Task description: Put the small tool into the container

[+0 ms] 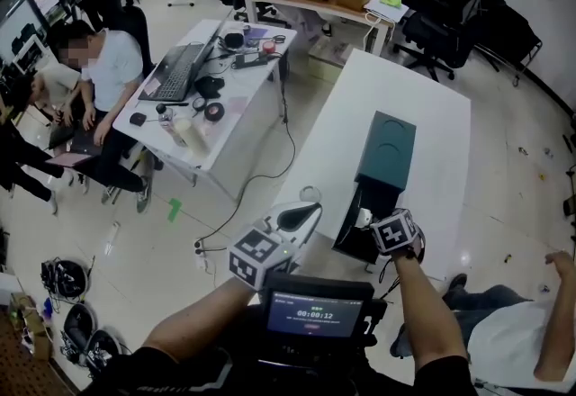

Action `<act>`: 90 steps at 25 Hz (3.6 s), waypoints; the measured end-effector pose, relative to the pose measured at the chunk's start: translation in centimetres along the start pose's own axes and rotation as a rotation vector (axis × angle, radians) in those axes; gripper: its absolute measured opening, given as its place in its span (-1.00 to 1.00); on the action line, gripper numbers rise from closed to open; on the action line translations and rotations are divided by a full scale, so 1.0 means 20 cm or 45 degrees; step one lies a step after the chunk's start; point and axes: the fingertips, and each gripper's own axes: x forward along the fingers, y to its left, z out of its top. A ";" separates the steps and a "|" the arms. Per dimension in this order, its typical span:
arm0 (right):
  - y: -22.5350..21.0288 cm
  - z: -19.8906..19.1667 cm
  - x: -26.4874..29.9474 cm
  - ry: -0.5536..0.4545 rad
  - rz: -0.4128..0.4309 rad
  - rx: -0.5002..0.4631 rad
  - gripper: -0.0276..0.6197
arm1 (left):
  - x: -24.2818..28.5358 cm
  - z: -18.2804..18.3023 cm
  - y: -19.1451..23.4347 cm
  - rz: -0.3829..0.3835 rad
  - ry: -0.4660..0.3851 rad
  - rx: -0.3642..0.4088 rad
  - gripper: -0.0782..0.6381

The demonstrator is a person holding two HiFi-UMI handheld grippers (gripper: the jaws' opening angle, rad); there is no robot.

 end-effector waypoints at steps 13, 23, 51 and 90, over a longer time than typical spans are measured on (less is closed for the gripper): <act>-0.11 0.22 -0.52 -0.591 0.167 0.285 -0.45 | 0.03 0.08 -0.09 -0.015 -0.043 0.034 -0.75; -0.25 0.33 -1.24 -1.167 0.113 0.359 -0.87 | 0.02 0.21 -0.22 -0.041 -0.105 0.058 -0.75; -0.04 0.20 -1.70 -1.416 0.284 0.330 -0.87 | -0.56 0.42 -0.49 0.126 -0.312 0.213 -0.75; 1.70 -0.80 -2.95 -1.457 0.053 0.385 -0.88 | -2.23 -0.03 -1.45 -0.218 -0.352 0.255 -0.75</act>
